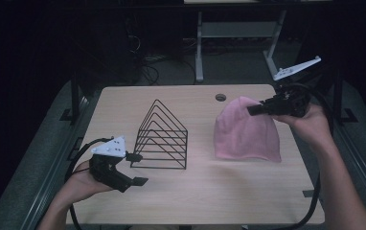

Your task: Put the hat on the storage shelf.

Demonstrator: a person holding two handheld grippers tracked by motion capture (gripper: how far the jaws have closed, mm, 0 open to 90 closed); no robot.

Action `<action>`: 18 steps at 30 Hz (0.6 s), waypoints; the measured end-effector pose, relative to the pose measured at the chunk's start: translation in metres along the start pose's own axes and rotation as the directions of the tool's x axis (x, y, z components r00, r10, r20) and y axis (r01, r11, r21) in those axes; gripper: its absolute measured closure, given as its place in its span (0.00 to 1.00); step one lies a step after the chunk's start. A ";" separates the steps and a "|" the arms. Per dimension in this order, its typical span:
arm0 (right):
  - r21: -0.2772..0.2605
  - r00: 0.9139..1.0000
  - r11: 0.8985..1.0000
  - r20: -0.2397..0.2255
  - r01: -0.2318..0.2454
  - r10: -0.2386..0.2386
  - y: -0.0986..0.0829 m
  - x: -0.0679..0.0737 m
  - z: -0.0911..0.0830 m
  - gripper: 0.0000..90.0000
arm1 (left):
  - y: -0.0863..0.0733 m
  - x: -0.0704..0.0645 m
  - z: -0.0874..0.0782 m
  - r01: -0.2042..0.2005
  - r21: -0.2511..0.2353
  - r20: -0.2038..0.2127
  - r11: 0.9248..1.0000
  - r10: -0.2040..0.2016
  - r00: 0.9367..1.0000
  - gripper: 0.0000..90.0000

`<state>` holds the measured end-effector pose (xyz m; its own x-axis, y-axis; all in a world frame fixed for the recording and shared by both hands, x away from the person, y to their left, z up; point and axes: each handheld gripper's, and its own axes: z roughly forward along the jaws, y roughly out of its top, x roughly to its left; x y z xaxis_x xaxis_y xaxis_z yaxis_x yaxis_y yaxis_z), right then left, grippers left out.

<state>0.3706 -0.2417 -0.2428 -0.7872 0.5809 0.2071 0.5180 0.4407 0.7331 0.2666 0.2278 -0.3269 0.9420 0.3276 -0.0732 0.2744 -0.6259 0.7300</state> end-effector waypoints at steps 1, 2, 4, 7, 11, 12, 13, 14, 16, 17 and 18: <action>-0.003 1.000 1.000 -0.004 0.010 -0.010 0.004 0.002 0.000 0.87 | 0.001 0.000 0.000 -0.003 -0.001 0.002 1.000 0.003 1.000 0.27; -0.005 1.000 1.000 -0.007 0.024 -0.024 0.011 0.007 0.001 0.87 | 0.001 0.000 0.000 -0.001 -0.008 0.005 1.000 0.001 1.000 0.27; -0.007 0.999 0.999 -0.010 0.031 -0.032 0.014 0.010 0.002 0.87 | 0.002 0.001 -0.001 0.000 -0.010 0.002 1.000 0.000 1.000 0.27; -0.012 0.998 0.999 -0.022 0.051 -0.051 0.024 0.016 0.003 0.87 | 0.003 0.003 -0.003 0.007 -0.011 0.001 1.000 -0.007 1.000 0.27; -0.020 0.996 0.997 -0.036 0.079 -0.079 0.037 0.025 0.006 0.87 | 0.007 0.005 -0.004 0.006 -0.004 0.004 1.000 -0.006 1.000 0.27; -0.022 0.996 0.996 -0.040 0.084 -0.085 0.041 0.028 0.006 0.87 | 0.008 0.005 -0.005 0.003 -0.005 0.007 1.000 -0.003 1.000 0.27; -0.024 0.995 0.995 -0.042 0.092 -0.093 0.044 0.031 0.007 0.87 | 0.009 0.004 -0.005 -0.003 -0.003 0.005 1.000 0.003 1.000 0.27; -0.028 0.994 0.995 -0.047 0.099 -0.100 0.047 0.034 0.007 0.87 | 0.011 0.004 -0.005 -0.008 0.000 0.003 1.000 0.008 1.000 0.27; -0.034 0.992 0.993 -0.058 0.112 -0.114 0.054 0.039 0.007 0.87 | 0.014 0.004 -0.006 -0.011 0.000 0.003 1.000 0.011 1.000 0.27; -0.035 0.991 0.992 -0.063 0.118 -0.120 0.058 0.042 0.007 0.87 | 0.016 0.004 -0.006 -0.008 -0.006 0.001 1.000 0.008 1.000 0.27; -0.041 0.989 0.991 -0.068 0.126 -0.129 0.062 0.045 0.007 0.87 | 0.017 0.004 -0.007 -0.015 -0.005 -0.001 1.000 0.015 1.000 0.27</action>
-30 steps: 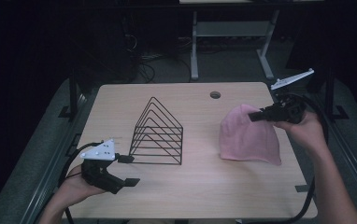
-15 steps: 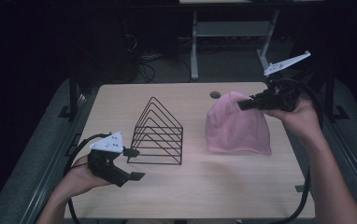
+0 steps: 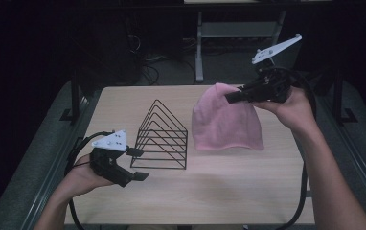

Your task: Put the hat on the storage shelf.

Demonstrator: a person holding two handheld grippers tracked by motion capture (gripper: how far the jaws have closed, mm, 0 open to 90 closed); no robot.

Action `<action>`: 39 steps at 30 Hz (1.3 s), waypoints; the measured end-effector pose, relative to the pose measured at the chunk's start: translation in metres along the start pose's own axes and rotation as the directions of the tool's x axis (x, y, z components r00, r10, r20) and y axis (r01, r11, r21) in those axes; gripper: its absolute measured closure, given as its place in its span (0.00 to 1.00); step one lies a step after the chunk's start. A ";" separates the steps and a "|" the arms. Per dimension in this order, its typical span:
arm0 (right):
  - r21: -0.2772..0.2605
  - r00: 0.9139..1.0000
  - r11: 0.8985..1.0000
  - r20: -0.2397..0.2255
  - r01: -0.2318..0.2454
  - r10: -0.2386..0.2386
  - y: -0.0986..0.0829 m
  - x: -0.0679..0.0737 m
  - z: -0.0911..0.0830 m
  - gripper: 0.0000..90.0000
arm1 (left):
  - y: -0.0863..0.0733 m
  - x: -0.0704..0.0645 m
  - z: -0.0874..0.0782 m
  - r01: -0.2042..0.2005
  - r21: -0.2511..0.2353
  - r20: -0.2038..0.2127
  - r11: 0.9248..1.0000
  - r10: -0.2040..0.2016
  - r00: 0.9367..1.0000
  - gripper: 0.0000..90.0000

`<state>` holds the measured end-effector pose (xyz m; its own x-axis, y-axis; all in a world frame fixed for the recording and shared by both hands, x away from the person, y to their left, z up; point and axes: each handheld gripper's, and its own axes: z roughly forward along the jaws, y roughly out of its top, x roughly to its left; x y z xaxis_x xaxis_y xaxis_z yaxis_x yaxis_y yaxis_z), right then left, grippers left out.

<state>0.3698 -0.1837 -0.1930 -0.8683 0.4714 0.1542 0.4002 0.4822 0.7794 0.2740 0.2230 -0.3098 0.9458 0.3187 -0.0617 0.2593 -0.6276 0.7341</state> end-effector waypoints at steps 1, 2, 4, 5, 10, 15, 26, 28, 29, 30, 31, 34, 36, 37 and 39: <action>-0.005 1.000 1.000 -0.010 0.013 -0.013 0.008 0.005 0.000 0.87 | 0.004 0.000 -0.001 -0.002 -0.005 0.001 1.000 0.002 1.000 0.27; -0.005 1.000 1.000 -0.010 0.013 -0.013 0.008 0.005 0.000 0.87 | 0.004 0.000 -0.001 -0.002 -0.005 0.001 1.000 0.002 1.000 0.27; -0.009 0.999 0.999 -0.017 0.033 -0.033 0.016 0.009 0.001 0.87 | 0.007 0.001 -0.002 -0.008 0.001 -0.001 1.000 0.008 1.000 0.27; -0.011 0.999 0.999 -0.020 0.040 -0.040 0.020 0.012 0.001 0.87 | 0.009 0.002 -0.003 -0.007 0.003 0.004 1.000 0.007 1.000 0.27; -0.020 0.996 0.997 -0.034 0.080 -0.080 0.040 0.025 0.004 0.87 | 0.013 0.007 -0.007 -0.008 0.008 0.000 1.000 0.008 1.000 0.29; -0.027 0.990 0.992 -0.064 0.126 -0.128 0.062 0.038 0.010 0.87 | 0.017 0.013 -0.015 0.000 -0.007 -0.007 1.000 0.000 1.000 0.29; -0.037 0.974 0.981 -0.119 0.189 -0.192 0.094 0.064 0.026 0.86 | 0.025 0.026 -0.025 0.016 -0.040 0.018 0.999 -0.016 1.000 0.36; -0.039 0.970 0.979 -0.128 0.201 -0.205 0.099 0.067 0.030 0.86 | 0.026 0.030 -0.027 0.026 -0.045 0.030 0.999 -0.024 0.999 0.39; -0.037 0.968 0.977 -0.133 0.209 -0.212 0.104 0.070 0.035 0.86 | 0.027 0.031 -0.028 0.021 -0.052 0.029 0.998 -0.019 0.999 0.42; -0.037 0.968 0.977 -0.133 0.209 -0.212 0.104 0.070 0.035 0.86 | 0.027 0.031 -0.028 0.021 -0.052 0.029 0.998 -0.019 0.999 0.43; -0.042 0.963 0.973 -0.138 0.226 -0.229 0.108 0.071 0.039 0.86 | 0.027 0.031 -0.028 0.026 -0.058 0.027 0.998 -0.024 0.999 0.43; -0.048 0.960 0.971 -0.150 0.234 -0.238 0.115 0.073 0.045 0.86 | 0.027 0.034 -0.030 0.039 -0.089 0.003 0.995 -0.038 0.999 0.46; -0.054 0.958 0.970 -0.155 0.237 -0.242 0.117 0.074 0.047 0.86 | 0.026 0.036 -0.032 0.044 -0.103 0.001 0.994 -0.044 0.999 0.48; -0.054 0.957 0.970 -0.163 0.236 -0.242 0.119 0.075 0.050 0.86 | 0.026 0.038 -0.032 0.049 -0.099 0.004 0.994 -0.049 0.999 0.48; -0.059 0.952 0.967 -0.170 0.247 -0.253 0.123 0.077 0.055 0.86 | 0.025 0.041 -0.031 0.060 -0.087 0.003 0.994 -0.059 0.998 0.50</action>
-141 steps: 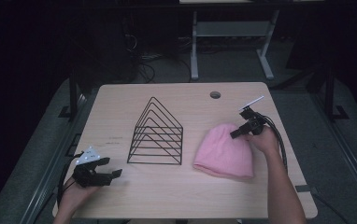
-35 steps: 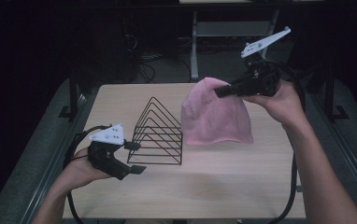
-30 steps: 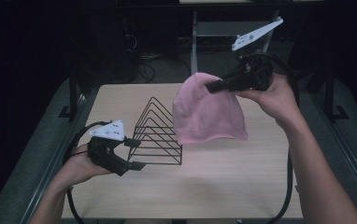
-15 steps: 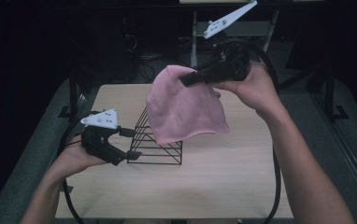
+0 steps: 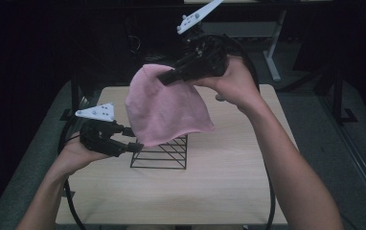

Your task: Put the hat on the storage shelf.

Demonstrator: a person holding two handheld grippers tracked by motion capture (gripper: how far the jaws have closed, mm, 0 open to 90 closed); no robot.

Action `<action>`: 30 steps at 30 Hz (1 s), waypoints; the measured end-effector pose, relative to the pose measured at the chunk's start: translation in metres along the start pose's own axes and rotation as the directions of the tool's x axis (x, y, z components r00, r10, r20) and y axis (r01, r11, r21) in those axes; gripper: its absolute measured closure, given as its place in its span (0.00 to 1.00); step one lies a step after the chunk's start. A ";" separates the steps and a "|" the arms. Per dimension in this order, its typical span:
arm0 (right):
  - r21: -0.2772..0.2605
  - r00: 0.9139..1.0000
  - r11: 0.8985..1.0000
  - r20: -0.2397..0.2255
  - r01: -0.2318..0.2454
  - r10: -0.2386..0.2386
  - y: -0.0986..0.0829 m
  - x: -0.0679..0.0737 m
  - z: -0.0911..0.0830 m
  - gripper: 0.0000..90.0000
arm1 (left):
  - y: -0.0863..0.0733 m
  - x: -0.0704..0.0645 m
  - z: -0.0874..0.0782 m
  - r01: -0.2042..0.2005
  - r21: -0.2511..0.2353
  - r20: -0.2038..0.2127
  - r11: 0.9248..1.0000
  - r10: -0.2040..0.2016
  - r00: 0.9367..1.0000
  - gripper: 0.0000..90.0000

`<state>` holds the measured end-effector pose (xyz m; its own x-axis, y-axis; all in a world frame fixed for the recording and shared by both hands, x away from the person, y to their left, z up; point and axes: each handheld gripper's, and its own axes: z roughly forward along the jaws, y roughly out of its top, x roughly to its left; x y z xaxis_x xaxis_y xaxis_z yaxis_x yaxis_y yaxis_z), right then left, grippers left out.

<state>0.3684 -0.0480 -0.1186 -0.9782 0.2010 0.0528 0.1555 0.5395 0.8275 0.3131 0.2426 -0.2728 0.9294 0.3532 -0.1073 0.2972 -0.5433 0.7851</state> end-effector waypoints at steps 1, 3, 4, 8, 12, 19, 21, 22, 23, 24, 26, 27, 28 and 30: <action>0.000 1.000 1.000 -0.004 0.002 -0.002 0.002 0.000 0.002 0.86 | -0.001 0.002 0.000 0.012 -0.002 -0.001 1.000 -0.012 1.000 0.52; -0.002 1.000 1.000 -0.006 0.006 -0.006 0.006 -0.001 0.006 0.86 | -0.004 0.008 0.000 0.041 -0.019 0.005 0.999 -0.041 0.999 0.53; -0.012 1.000 1.000 -0.013 0.006 -0.006 0.009 -0.002 0.009 0.86 | -0.006 0.012 -0.001 0.057 -0.019 0.010 0.998 -0.057 0.998 0.60; -0.020 1.000 1.000 -0.009 0.007 -0.007 0.011 -0.003 0.014 0.86 | -0.009 0.015 -0.004 0.062 -0.012 -0.006 0.998 -0.062 0.998 0.81; -0.017 1.000 1.000 0.020 -0.001 0.002 0.010 -0.006 0.017 0.86 | -0.009 0.018 -0.006 0.078 -0.006 -0.039 0.997 -0.078 0.996 0.86; -0.015 0.999 1.000 0.036 -0.010 0.011 0.002 -0.012 0.024 0.87 | -0.009 0.025 -0.004 0.073 0.039 -0.080 0.997 -0.070 0.994 0.91; -0.016 0.999 1.000 0.038 -0.023 0.024 -0.001 -0.015 0.026 0.87 | -0.010 0.028 -0.003 0.077 0.046 -0.093 0.996 -0.072 0.993 0.91; -0.016 0.999 1.000 0.044 -0.025 0.025 -0.005 -0.020 0.029 0.87 | -0.011 0.031 -0.002 0.088 0.047 -0.100 0.995 -0.083 0.992 0.91; -0.016 0.999 1.000 0.044 -0.025 0.025 -0.005 -0.020 0.029 0.87 | -0.011 0.031 -0.002 0.088 0.047 -0.100 0.995 -0.083 0.992 0.91; -0.022 0.998 0.999 0.037 -0.045 0.045 -0.008 -0.024 0.031 0.87 | -0.011 0.033 -0.001 0.088 0.050 -0.115 0.995 -0.082 0.990 0.91; -0.023 0.998 0.998 0.037 -0.053 0.054 -0.010 -0.027 0.033 0.87 | -0.012 0.035 -0.001 0.092 0.053 -0.118 0.994 -0.085 0.989 0.91; -0.023 0.998 0.998 0.037 -0.053 0.054 -0.010 -0.027 0.033 0.87 | -0.012 0.036 0.000 0.094 0.057 -0.122 0.994 -0.087 0.989 0.91; -0.024 0.998 0.998 0.036 -0.055 0.056 -0.012 -0.029 0.033 0.87 | -0.012 0.037 0.001 0.094 0.064 -0.127 0.994 -0.085 0.988 0.91; -0.022 0.998 0.998 0.040 -0.056 0.057 -0.015 -0.031 0.035 0.87 | -0.012 0.040 0.003 0.095 0.072 -0.137 0.993 -0.084 0.987 0.91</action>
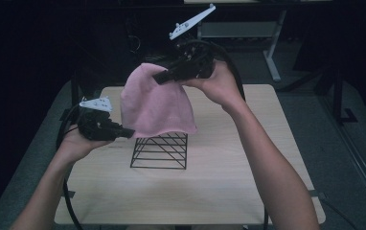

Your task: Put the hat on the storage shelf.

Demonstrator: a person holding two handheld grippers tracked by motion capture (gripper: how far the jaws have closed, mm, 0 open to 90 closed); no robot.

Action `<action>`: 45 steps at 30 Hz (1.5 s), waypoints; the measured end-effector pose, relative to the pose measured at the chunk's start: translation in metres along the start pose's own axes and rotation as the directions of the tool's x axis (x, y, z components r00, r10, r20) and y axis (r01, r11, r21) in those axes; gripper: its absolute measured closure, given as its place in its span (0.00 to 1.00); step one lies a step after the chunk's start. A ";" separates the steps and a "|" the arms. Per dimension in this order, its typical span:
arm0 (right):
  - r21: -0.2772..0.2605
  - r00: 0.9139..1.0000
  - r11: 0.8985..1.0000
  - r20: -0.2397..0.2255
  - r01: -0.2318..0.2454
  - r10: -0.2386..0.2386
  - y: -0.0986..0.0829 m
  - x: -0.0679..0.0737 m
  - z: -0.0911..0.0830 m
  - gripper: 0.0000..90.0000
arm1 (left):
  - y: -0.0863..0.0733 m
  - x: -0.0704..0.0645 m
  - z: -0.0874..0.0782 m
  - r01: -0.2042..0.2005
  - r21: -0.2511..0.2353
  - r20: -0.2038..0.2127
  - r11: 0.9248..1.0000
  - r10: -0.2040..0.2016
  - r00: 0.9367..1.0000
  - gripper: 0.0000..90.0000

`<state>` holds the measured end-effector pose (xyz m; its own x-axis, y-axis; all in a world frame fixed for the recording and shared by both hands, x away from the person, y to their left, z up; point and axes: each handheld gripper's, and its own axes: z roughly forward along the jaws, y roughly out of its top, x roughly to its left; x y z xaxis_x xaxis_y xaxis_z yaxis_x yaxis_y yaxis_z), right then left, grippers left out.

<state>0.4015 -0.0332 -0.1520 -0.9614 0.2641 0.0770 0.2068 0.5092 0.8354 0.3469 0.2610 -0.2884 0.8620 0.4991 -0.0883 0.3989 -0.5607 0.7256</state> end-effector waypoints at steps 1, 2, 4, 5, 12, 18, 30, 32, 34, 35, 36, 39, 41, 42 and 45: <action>0.000 1.000 1.000 -0.001 -0.007 0.007 -0.001 -0.001 0.001 0.87 | 0.000 0.001 0.001 0.002 0.005 -0.001 1.000 -0.001 1.000 0.91; 0.000 1.000 1.000 -0.001 -0.006 0.006 -0.003 -0.003 0.001 0.87 | 0.001 0.002 0.002 0.000 0.010 -0.004 1.000 0.000 1.000 0.91; -0.007 1.000 1.000 -0.003 -0.028 0.028 -0.007 -0.007 0.003 0.87 | 0.001 0.006 0.006 0.026 0.017 -0.012 1.000 -0.026 1.000 0.91; -0.008 0.999 0.999 -0.003 -0.036 0.036 -0.009 -0.009 0.003 0.87 | 0.001 0.006 0.006 0.026 0.017 -0.012 1.000 -0.026 1.000 0.91; -0.011 0.998 0.998 -0.010 -0.062 0.062 -0.017 -0.016 0.005 0.87 | 0.001 0.011 0.012 0.033 0.036 -0.018 0.999 -0.032 0.999 0.91; -0.008 0.998 0.998 -0.014 -0.068 0.068 -0.027 -0.017 0.010 0.86 | -0.002 0.009 0.019 0.032 0.064 -0.019 0.997 -0.030 0.999 0.91; 0.001 0.995 0.997 -0.054 -0.081 0.081 -0.043 -0.014 0.020 0.85 | -0.018 0.009 0.019 0.043 0.090 -0.039 0.995 -0.039 0.998 0.91; -0.002 0.996 0.997 -0.054 -0.075 0.075 -0.045 -0.014 0.022 0.85 | -0.020 0.010 0.020 0.044 0.096 -0.039 0.994 -0.041 0.998 0.91; 0.000 0.995 0.997 -0.064 -0.081 0.081 -0.047 -0.012 0.024 0.85 | -0.022 0.010 0.021 0.046 0.104 -0.050 0.994 -0.041 0.998 0.91; -0.002 0.994 0.997 -0.074 -0.078 0.077 -0.050 -0.012 0.027 0.85 | -0.022 0.010 0.022 0.043 0.107 -0.049 0.993 -0.038 0.998 0.91; -0.002 0.993 0.996 -0.083 -0.084 0.083 -0.050 -0.011 0.028 0.84 | -0.025 0.010 0.022 0.037 0.120 -0.053 0.992 -0.031 0.998 0.91; 0.007 0.991 0.996 -0.099 -0.086 0.086 -0.052 -0.010 0.032 0.84 | -0.029 0.011 0.023 0.039 0.126 -0.054 0.991 -0.032 0.998 0.91; 0.017 0.991 0.996 -0.106 -0.082 0.084 -0.054 -0.009 0.036 0.83 | -0.034 0.011 0.024 0.045 0.136 -0.058 0.990 -0.037 0.998 0.91; 0.021 0.990 0.997 -0.116 -0.079 0.081 -0.057 -0.009 0.041 0.83 | -0.037 0.011 0.026 0.046 0.151 -0.062 0.987 -0.037 0.997 0.91; 0.030 0.989 0.996 -0.122 -0.084 0.087 -0.060 -0.008 0.046 0.83 | -0.041 0.012 0.029 0.049 0.164 -0.065 0.985 -0.039 0.997 0.91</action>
<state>0.4052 -0.0286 -0.2278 -0.9547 0.2059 0.2148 0.2920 0.5099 0.8092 0.3496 0.2710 -0.3389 0.8239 0.5621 -0.0717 0.4862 -0.6362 0.5990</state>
